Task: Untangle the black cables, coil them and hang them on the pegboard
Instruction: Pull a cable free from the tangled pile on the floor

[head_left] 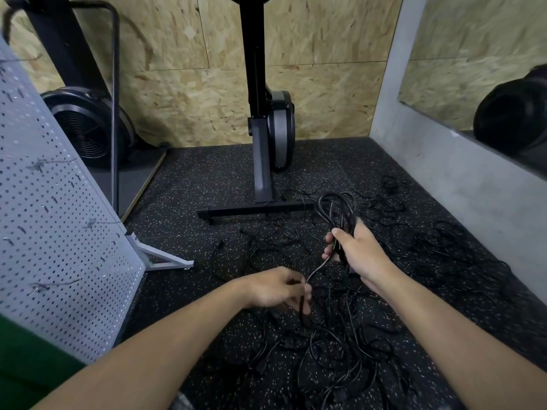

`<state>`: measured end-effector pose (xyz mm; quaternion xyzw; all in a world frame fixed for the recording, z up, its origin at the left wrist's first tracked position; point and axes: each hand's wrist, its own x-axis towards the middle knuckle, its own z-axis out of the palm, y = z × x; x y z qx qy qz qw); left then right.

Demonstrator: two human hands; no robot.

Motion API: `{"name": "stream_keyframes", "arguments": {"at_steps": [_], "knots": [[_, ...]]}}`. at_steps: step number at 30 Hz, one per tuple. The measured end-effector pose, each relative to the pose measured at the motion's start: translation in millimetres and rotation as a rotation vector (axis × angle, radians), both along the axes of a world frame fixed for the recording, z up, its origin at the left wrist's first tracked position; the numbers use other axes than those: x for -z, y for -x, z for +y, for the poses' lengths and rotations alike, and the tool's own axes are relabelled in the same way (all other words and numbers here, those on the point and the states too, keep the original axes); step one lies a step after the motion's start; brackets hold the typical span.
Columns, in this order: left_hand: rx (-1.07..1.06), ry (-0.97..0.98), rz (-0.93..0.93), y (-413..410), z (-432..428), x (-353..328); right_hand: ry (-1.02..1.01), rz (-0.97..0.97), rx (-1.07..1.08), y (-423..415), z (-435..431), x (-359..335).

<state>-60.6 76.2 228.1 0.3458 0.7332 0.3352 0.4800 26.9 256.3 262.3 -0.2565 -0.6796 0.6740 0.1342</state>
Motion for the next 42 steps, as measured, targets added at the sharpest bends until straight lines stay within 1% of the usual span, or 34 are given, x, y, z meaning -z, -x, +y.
{"name": "stream_keyframes", "arguments": {"at_steps": [2, 4, 5, 7, 9, 12, 15, 18, 21, 25, 28, 30, 32, 34, 37, 39, 42], "knots": [[0.0, 0.008, 0.101, 1, 0, -6, -0.163, -0.059, 0.035, 0, 8, 5], [-0.005, 0.014, 0.335, 2, 0, -19, -0.338, -0.125, 0.036, 1, 17, 8], [-0.029, -0.015, 0.467, 3, 0, -25, -0.388, -0.148, 0.025, 1, 19, 7], [-0.074, -0.129, 0.66, 7, 0, -29, -0.469, -0.189, -0.016, 0, 21, 4], [-0.071, -0.26, 0.836, 10, -1, -31, -0.569, -0.25, -0.095, -3, 17, -1], [-0.046, -0.412, 0.973, 13, -2, -29, -0.652, -0.36, -0.247, -6, 10, 0], [-0.085, -0.496, 1.006, 17, -4, -29, -0.63, -0.433, -0.387, -9, 4, -2], [-0.132, -0.524, 1.002, 18, -5, -30, -0.606, -0.47, -0.557, -15, -2, -6], [-0.17, -0.526, 0.968, 17, -4, -33, -0.679, -0.5, -0.687, -11, -1, 5], [-0.198, -0.558, 0.937, 15, -2, -34, -0.766, -0.447, -0.774, -6, -3, 15], [-0.159, -0.524, 0.943, 18, -3, -28, -0.806, -0.393, -0.797, -7, -7, 18], [-0.15, -0.473, 0.955, 23, -6, -24, -0.776, -0.37, -0.79, -8, -9, 16], [-0.139, -0.435, 0.887, 26, -9, -24, -0.74, -0.336, -0.775, -10, -8, 12], [-0.12, -0.414, 0.787, 28, -11, -23, -0.75, -0.318, -0.763, -12, -8, 8], [-0.154, -0.382, 0.741, 30, -13, -21, -0.816, -0.305, -0.738, -17, -14, 3], [-0.198, -0.382, 0.755, 30, -13, -23, -0.86, -0.285, -0.721, -19, -16, 1], [-0.248, -0.384, 0.769, 29, -11, -24, -0.98, -0.291, -0.708, -19, -18, -5]]}}
